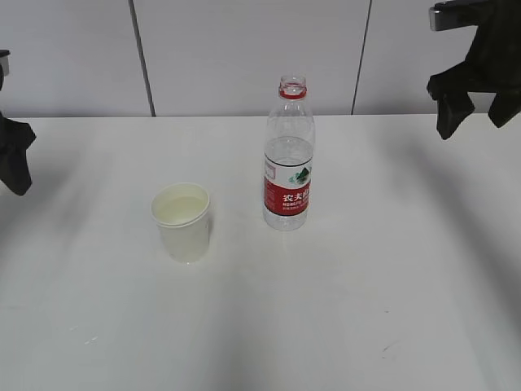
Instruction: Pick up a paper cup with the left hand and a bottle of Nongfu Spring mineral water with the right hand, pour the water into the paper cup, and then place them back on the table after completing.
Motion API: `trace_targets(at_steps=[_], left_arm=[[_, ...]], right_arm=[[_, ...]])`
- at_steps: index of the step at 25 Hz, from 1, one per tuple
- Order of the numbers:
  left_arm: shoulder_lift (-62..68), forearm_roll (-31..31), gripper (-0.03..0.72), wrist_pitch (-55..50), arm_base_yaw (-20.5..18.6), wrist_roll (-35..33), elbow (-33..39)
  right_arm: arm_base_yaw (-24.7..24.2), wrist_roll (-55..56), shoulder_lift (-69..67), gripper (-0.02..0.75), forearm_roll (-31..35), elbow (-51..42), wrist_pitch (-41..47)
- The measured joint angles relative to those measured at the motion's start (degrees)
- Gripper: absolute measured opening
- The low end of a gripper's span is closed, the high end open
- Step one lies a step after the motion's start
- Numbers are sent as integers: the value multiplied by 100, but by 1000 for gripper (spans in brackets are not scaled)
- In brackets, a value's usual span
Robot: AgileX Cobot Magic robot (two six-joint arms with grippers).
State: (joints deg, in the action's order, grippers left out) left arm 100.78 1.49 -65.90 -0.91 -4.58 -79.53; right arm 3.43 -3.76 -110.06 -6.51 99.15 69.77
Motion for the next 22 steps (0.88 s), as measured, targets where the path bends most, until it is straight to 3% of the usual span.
trace_targets(at_steps=[11,22], left_arm=[[-1121,-234,501,-379,-24,0,193],[-3711,-294,501,-350,-33,0,2579]], right_arm=[[0,-246,864,587,280,-302,49],[0,-281,3393,587,553,-2958,83]])
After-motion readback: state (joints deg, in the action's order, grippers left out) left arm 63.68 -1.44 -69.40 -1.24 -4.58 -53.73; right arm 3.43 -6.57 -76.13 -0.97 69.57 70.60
